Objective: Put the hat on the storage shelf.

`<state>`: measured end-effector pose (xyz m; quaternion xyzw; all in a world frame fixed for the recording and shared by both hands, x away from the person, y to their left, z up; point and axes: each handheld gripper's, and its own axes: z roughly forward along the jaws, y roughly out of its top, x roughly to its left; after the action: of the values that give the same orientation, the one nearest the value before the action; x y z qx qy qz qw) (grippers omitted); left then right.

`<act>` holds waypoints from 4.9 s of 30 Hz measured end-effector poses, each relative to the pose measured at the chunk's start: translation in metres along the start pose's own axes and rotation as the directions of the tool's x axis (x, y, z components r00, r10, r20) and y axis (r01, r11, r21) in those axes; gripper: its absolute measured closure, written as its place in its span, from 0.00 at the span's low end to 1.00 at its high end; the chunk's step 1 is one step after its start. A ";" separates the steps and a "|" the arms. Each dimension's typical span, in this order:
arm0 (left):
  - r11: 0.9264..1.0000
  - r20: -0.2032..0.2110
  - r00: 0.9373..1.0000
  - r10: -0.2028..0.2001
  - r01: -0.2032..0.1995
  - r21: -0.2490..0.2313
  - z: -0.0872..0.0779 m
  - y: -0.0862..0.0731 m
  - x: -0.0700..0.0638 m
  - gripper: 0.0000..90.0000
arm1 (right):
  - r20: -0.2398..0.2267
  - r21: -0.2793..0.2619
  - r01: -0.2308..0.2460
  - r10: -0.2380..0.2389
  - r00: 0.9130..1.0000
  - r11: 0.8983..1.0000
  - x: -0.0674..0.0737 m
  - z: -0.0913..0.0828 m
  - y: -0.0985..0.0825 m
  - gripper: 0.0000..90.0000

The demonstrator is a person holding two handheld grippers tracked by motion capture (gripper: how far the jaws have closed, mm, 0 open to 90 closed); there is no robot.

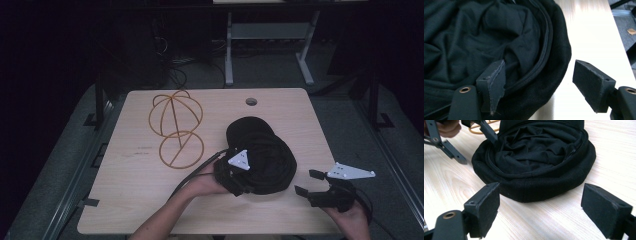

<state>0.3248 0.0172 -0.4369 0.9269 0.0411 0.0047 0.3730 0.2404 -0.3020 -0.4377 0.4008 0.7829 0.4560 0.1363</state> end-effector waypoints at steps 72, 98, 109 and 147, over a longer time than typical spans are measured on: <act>0.906 0.120 0.986 -0.112 0.151 -0.396 -0.076 0.049 0.012 0.89 | -0.021 -0.144 0.039 -0.042 0.999 0.989 0.031 0.004 0.024 0.16; 0.876 0.141 0.988 -0.064 0.123 -0.465 -0.105 0.072 -0.003 0.89 | -0.067 -0.305 0.069 -0.094 0.993 0.950 0.042 0.017 0.058 0.17; 0.867 0.160 0.986 -0.047 0.120 -0.483 -0.111 0.077 -0.006 0.89 | -0.131 -0.359 0.061 -0.115 0.985 0.931 0.039 0.029 0.063 0.61; 0.829 0.117 0.987 -0.109 0.155 -0.537 -0.135 0.054 0.001 0.70 | -0.014 -0.453 0.165 -0.192 0.981 0.876 0.057 -0.023 0.103 0.81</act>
<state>0.3247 0.0718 -0.3016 0.7770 0.0869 -0.0473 0.6217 0.2423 -0.2464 -0.3315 0.2709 0.6936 0.6214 0.2437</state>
